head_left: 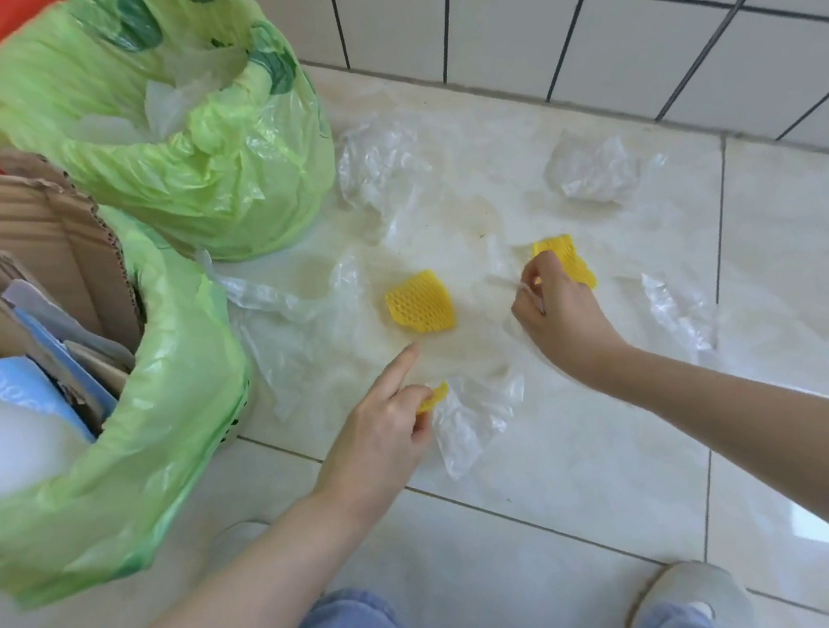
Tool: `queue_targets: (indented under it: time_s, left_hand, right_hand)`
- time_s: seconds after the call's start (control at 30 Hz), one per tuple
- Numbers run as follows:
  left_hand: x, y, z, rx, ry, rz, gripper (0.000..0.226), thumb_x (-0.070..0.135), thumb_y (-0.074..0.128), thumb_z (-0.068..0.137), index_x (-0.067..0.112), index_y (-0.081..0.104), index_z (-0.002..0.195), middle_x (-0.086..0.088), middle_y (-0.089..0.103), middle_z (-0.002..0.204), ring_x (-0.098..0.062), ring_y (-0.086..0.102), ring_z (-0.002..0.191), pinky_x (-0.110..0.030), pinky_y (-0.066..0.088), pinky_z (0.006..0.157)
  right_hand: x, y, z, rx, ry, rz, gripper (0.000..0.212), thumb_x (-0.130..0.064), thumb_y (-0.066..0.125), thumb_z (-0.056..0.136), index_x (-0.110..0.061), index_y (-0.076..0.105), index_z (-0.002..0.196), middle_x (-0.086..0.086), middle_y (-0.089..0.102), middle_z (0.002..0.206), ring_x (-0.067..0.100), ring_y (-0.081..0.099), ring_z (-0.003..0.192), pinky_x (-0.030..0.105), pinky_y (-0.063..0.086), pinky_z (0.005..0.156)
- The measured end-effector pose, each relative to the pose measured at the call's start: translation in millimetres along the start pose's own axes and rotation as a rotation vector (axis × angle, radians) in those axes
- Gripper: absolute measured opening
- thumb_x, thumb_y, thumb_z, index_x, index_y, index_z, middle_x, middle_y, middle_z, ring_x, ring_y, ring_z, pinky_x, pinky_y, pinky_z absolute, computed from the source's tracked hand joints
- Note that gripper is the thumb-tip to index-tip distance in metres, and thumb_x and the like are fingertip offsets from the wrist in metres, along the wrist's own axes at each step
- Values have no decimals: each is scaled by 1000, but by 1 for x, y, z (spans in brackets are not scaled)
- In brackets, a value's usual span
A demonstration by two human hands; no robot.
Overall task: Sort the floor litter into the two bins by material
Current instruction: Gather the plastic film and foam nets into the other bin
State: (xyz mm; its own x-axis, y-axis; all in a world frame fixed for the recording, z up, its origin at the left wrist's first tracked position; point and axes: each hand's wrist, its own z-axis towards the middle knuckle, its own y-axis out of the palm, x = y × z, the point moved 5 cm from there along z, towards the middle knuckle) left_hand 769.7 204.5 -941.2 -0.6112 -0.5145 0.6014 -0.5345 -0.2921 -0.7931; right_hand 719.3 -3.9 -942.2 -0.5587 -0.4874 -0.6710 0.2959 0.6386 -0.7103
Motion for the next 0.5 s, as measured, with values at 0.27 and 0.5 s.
queue_targets:
  time_s: [0.27,0.5]
  left_hand:
    - [5,-8,-8,67,-100,-228,13,11,64,81,16,53,86,3,63,75,-16,60,70,-31,46,67]
    - [-22,-14,5,101,-174,-163,9,8,49,93,11,49,101,2,54,82,-16,48,67,-23,29,59]
  right_hand:
    - [4,12,-61,-230,-95,-131,35,-37,52,92,-19,37,118,8,55,75,25,51,73,36,39,66]
    - [18,42,-91,-371,-403,-675,73,-68,46,76,-18,42,129,5,50,115,29,49,102,43,49,87]
